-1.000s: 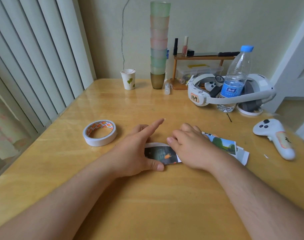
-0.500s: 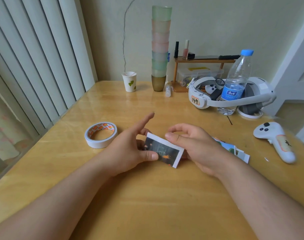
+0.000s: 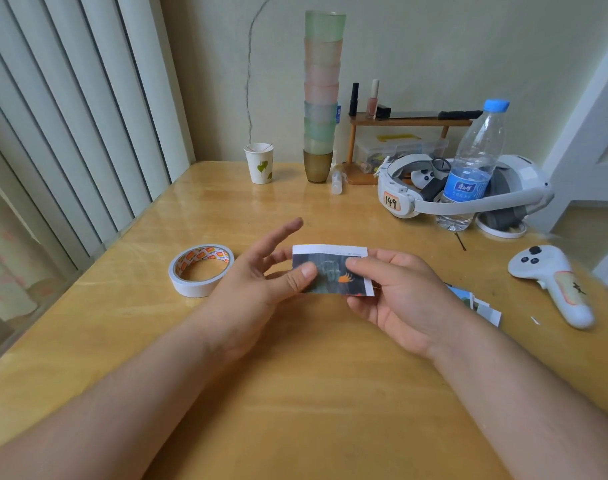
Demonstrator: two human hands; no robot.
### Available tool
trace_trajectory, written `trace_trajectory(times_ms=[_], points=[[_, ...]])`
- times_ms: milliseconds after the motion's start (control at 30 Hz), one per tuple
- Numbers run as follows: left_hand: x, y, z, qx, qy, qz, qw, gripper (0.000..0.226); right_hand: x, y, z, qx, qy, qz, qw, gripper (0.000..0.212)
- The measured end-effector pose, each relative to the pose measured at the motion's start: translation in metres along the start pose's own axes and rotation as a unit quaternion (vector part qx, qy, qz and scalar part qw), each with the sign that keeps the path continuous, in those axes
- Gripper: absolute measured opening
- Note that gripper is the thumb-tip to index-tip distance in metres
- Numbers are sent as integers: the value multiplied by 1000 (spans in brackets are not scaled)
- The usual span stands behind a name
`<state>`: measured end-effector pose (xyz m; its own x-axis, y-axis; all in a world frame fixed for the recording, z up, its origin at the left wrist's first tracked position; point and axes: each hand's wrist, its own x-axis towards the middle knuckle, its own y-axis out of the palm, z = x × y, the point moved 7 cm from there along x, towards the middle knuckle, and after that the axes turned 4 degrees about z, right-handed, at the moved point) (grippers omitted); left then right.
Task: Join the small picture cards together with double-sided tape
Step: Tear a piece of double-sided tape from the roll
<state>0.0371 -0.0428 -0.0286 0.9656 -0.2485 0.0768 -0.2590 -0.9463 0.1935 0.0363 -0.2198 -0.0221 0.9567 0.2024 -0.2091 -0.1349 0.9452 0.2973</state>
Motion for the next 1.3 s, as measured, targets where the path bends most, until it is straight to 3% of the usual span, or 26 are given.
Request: trace_trajectory(times_ms=[100, 267, 400, 533, 667, 1000, 1167, 1300], points=[[0, 1, -5, -20, 11, 20, 1000, 39, -3, -1, 2, 20, 18, -19, 999, 13], [-7, 13, -8, -10, 49, 137, 989, 62, -15, 6, 0, 27, 76, -2, 997, 14], [-10, 13, -7, 78, 84, 174, 978, 88, -21, 11, -1, 58, 99, 8, 993, 13], [-12, 13, -18, 191, 147, 122, 963, 69, -23, 14, -2, 81, 103, 12, 991, 12], [-16, 11, -32, 314, 232, 50, 919, 41, -24, 15, -2, 85, 104, 12, 991, 13], [-26, 16, -42, 395, 304, 8, 867, 31, -25, 19, -4, 86, 111, 18, 990, 13], [-36, 16, -54, 511, 386, -31, 767, 27, -27, 22, -4, 77, 114, 32, 990, 14], [-43, 19, -61, 540, 428, -52, 723, 22, -29, 28, -3, 71, 114, 80, 988, 26]])
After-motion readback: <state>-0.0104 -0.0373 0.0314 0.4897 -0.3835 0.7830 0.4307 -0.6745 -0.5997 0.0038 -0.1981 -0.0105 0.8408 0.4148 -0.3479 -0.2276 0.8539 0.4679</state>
